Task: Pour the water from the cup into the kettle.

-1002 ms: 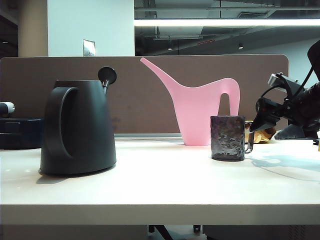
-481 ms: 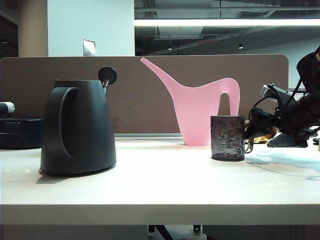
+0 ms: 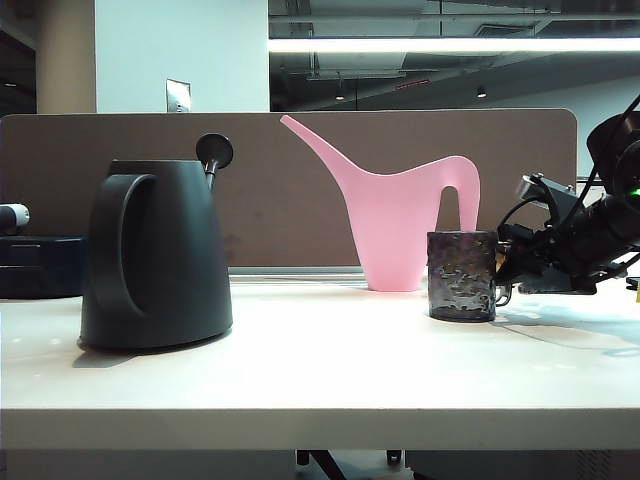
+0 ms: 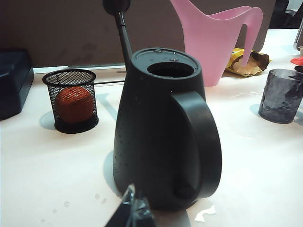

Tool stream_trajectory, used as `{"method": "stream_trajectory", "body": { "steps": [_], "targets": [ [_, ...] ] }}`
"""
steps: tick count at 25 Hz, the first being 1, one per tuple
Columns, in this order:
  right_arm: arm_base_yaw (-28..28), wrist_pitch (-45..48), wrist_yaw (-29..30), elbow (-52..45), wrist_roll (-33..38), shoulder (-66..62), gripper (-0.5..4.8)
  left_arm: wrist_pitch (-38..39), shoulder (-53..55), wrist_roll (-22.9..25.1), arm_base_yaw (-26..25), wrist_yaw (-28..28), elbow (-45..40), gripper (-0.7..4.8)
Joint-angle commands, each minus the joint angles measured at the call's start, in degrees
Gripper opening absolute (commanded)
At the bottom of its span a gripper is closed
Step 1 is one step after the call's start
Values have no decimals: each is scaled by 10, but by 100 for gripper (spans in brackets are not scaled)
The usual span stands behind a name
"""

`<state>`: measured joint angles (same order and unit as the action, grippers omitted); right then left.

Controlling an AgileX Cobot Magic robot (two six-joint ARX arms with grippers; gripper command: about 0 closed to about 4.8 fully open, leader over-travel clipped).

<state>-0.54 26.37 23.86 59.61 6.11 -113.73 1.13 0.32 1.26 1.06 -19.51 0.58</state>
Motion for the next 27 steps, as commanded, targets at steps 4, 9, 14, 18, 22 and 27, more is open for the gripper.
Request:
{"method": "stream_trajectory", "body": {
  "steps": [4,9,14,18,22,27],
  "targets": [
    [-1,16,5,2,-2,2,-6,-3,0,-2,1,-3,1,-5],
    [-1,24,6,2,-1,3,-6,-3,0,-2,1,-2,1,-5],
    [-1,11,3,2,-1,37,-6,-3,0,-2,1,-2,1,-5],
    [-1,-14,-22,2,-2,83,-6,-3,0,-2,1,-2,1,-5],
    [-8,-43,-44,2,-11,131,-6,-3,0,-2,1,-2,1,-5],
    [-33,-85,-74,9,-23,182,-6,-3,0,-2,1,-2,1,-5]
  ]
}}
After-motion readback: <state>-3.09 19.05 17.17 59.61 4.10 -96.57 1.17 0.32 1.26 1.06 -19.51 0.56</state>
